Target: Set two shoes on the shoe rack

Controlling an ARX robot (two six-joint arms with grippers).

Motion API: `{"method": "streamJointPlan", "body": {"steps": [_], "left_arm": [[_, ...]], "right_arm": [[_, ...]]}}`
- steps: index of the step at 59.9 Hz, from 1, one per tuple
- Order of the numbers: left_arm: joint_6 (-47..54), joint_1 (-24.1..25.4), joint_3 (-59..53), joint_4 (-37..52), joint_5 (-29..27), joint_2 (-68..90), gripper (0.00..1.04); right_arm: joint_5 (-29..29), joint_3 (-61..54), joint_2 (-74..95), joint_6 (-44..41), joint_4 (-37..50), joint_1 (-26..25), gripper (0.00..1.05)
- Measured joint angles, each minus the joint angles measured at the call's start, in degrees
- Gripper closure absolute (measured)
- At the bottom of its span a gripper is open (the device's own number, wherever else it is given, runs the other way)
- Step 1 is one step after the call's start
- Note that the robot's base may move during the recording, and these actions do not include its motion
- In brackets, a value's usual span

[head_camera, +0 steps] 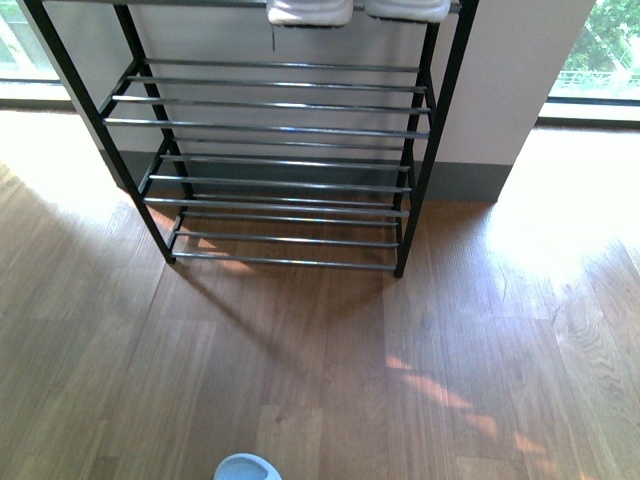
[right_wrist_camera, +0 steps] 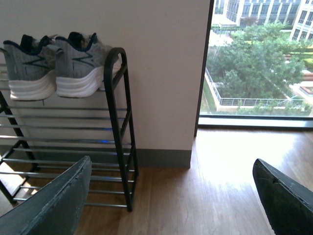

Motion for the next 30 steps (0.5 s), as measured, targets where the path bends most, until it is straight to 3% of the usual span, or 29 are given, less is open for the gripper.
{"method": "streamJointPlan", "body": {"steps": [30], "left_arm": [[0.0, 0.0, 0.0, -0.02, 0.0, -0.02, 0.09]], "right_arm": [[0.0, 0.0, -0.04, 0.0, 0.0, 0.0, 0.09]]}}
